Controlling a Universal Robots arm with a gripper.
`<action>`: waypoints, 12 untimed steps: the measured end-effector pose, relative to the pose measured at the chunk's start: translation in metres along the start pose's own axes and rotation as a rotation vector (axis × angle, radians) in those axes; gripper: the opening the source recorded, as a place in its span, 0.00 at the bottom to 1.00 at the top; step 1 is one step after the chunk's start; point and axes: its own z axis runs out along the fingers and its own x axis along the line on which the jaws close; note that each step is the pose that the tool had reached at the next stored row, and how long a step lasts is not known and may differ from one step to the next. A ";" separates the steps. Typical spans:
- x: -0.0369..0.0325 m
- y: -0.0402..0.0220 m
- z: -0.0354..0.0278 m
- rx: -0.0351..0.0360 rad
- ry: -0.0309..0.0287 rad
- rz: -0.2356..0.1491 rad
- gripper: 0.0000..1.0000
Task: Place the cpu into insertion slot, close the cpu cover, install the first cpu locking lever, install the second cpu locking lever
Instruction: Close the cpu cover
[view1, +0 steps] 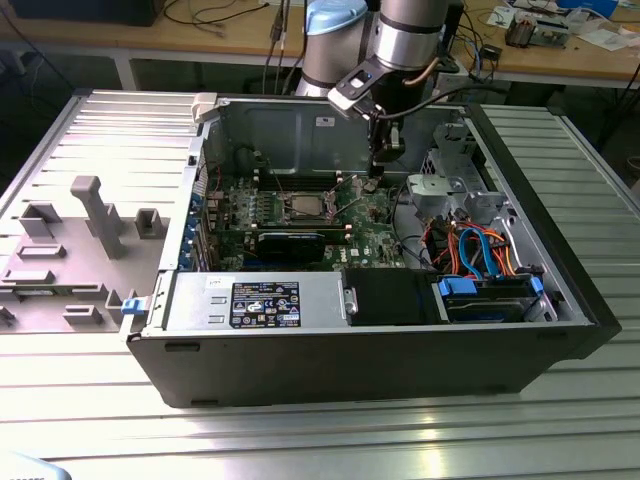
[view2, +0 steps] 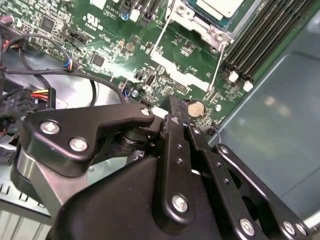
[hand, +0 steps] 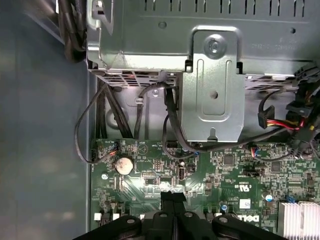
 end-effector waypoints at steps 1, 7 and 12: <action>0.0000 0.0002 0.0017 0.0000 0.0000 0.000 0.11; 0.0006 0.0009 0.0163 -0.0009 -0.0007 -0.033 0.11; 0.0009 0.0009 0.0259 -0.0021 0.0013 -0.062 0.11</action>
